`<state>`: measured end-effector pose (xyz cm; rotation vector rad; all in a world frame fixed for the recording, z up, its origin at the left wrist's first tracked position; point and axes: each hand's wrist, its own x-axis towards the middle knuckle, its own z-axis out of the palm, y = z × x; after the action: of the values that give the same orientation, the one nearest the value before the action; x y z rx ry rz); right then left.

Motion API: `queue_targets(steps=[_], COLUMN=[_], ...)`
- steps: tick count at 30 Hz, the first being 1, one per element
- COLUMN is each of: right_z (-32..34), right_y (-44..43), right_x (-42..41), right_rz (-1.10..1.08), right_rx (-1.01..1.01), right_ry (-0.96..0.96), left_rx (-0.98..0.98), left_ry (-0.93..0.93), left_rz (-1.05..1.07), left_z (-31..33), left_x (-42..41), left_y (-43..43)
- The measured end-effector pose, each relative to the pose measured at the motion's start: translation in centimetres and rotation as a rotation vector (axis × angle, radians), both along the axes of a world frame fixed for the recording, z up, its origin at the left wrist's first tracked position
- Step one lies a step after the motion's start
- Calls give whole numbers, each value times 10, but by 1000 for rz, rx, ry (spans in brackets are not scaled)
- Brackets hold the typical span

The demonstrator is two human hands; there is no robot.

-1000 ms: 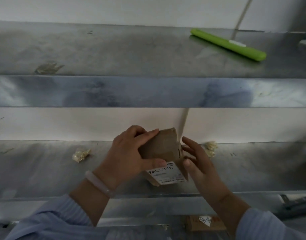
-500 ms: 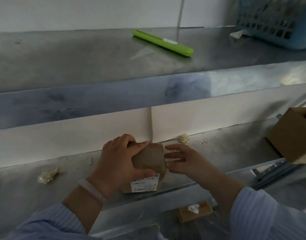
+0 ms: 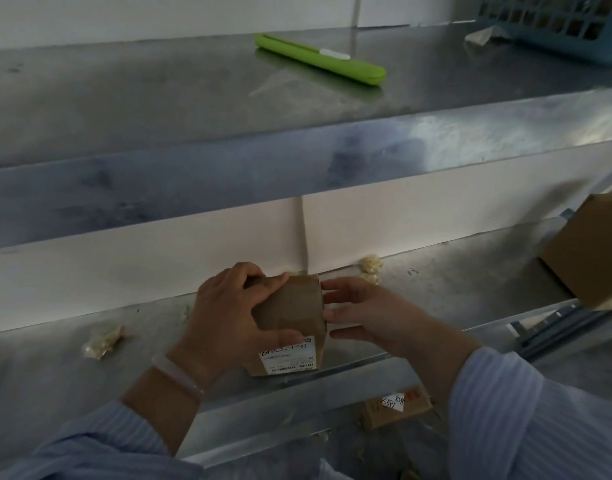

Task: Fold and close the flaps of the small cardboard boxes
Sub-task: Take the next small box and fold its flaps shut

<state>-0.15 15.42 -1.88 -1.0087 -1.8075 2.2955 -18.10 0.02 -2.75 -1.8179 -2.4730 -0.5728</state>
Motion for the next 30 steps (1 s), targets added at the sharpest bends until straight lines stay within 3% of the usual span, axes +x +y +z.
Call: queue_targets(steps=[4, 9, 15, 23, 30], right_z=[6, 14, 19, 17, 6], right_y=[1, 3, -2, 0, 0], right_x=[-3, -7, -11, -8, -6], right_rz=[25, 93, 197, 301, 104], right_rx=[234, 781, 1062, 1240, 814], right_ry=[-35, -147, -130, -131, -103], left_rx=[9, 35, 38, 49, 44], left_ry=[-13, -9, -15, -35, -52], left_rz=[6, 2, 0, 2, -8], left_z=[0, -2, -1, -4, -3], left_x=[-1, 0, -3, -4, -11], left_y=[0, 0, 4, 0, 2])
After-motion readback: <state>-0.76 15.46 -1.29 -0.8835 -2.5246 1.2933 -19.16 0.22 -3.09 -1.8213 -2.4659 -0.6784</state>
